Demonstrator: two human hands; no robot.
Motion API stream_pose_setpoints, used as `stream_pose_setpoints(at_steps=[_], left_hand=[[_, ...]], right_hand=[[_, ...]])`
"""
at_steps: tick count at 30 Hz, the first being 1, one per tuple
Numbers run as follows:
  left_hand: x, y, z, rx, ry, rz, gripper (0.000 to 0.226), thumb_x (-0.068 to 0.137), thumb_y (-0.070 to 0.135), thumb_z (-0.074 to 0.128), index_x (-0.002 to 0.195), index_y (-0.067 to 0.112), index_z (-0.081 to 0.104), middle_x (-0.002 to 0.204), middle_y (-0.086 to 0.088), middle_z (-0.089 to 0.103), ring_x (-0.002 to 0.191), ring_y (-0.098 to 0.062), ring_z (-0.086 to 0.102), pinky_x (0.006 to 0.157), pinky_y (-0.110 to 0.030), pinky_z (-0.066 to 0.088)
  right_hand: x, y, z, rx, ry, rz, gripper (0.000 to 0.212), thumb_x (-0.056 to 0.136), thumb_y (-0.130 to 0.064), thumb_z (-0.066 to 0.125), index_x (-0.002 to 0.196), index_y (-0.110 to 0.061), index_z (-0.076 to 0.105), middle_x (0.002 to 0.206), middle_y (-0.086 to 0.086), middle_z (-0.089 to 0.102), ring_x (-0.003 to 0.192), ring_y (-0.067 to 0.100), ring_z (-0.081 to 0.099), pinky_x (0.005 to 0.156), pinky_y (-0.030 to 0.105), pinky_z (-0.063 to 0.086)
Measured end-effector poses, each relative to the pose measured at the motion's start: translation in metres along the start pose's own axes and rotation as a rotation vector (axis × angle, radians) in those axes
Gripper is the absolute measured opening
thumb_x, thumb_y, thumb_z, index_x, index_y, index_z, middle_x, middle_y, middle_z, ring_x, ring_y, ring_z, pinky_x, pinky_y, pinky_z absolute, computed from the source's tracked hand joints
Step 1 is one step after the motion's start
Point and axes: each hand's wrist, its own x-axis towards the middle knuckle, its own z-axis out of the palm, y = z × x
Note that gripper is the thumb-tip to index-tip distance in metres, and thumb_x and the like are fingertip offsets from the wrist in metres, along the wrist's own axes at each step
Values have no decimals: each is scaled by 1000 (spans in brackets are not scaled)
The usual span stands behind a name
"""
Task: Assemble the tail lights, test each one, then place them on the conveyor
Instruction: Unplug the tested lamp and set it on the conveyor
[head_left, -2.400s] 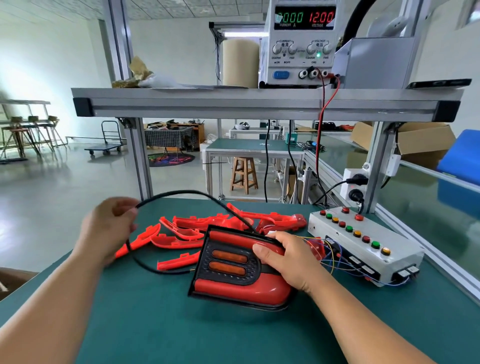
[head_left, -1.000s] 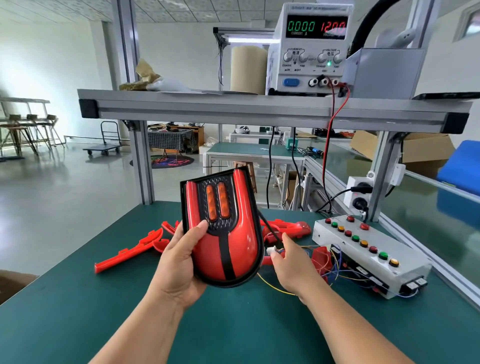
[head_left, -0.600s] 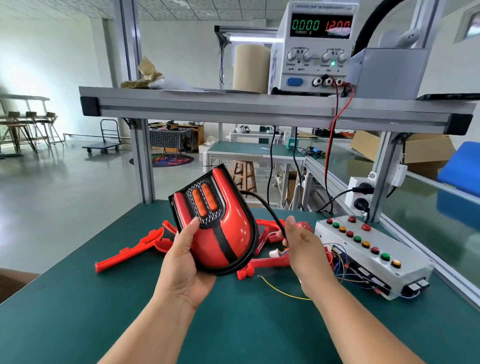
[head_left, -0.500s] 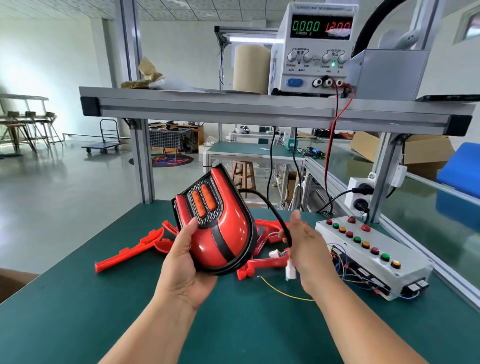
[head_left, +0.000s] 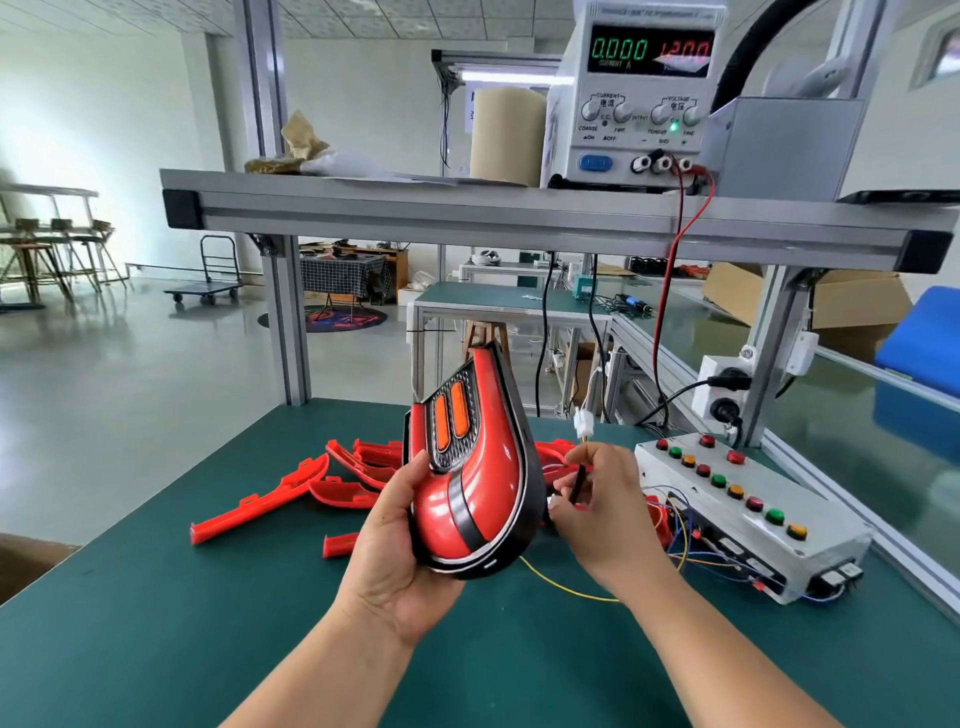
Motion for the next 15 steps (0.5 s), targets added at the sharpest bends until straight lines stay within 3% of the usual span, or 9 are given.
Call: stream_pose_setpoints(at_steps=[2, 5, 7, 9, 12, 13, 15], left_hand=[[0, -2, 0, 37, -4, -17, 30, 72, 29, 66, 83, 5, 79, 93, -15, 75, 78, -26, 74, 71, -45, 60], [-1, -7, 2, 99, -1, -48, 30, 74, 30, 64, 82, 5, 79, 91, -16, 75, 76, -27, 74, 72, -45, 60], [-1, -12, 3, 112, 13, -61, 33, 75, 29, 64, 88, 3, 78, 96, -20, 73, 78, -30, 73, 66, -42, 60], [0, -15, 3, 139, 43, -63, 36, 75, 29, 65, 94, 2, 77, 103, -22, 72, 82, -32, 73, 67, -42, 60], [1, -19, 5, 181, 85, -58, 41, 73, 30, 65, 102, 2, 74, 106, -22, 71, 85, -32, 72, 69, -40, 60], [1, -20, 5, 186, 89, -67, 43, 73, 30, 65, 105, 2, 71, 106, -22, 71, 85, -32, 73, 69, -40, 60], [1, -23, 6, 184, 90, -100, 46, 71, 29, 66, 108, 1, 70, 106, -22, 71, 83, -32, 73, 66, -40, 60]], right_hand=[[-2, 0, -2, -121, -16, -117, 36, 77, 5, 61, 97, -21, 48, 107, -8, 41, 91, 1, 54, 80, 9, 44], [-9, -8, -1, 108, -154, -123, 40, 76, -2, 68, 107, -25, 57, 107, -12, 66, 97, 8, 65, 85, 24, 53], [-16, -14, 0, 388, -259, -62, 38, 75, -8, 73, 108, -24, 63, 106, -12, 73, 99, 7, 67, 84, 20, 53], [-19, -19, -2, 649, -338, 66, 36, 72, -10, 74, 107, -16, 66, 104, -2, 75, 98, 14, 69, 80, 24, 55], [-22, -23, -5, 866, -458, 208, 62, 56, -4, 83, 115, -6, 65, 110, 12, 73, 101, 26, 69, 85, 36, 58], [-23, -24, -4, 915, -471, 240, 72, 49, -11, 86, 117, -3, 65, 112, 14, 72, 102, 27, 69, 88, 38, 57], [-26, -25, -2, 980, -465, 273, 66, 56, -33, 75, 115, -5, 66, 113, 13, 72, 106, 26, 68, 93, 38, 55]])
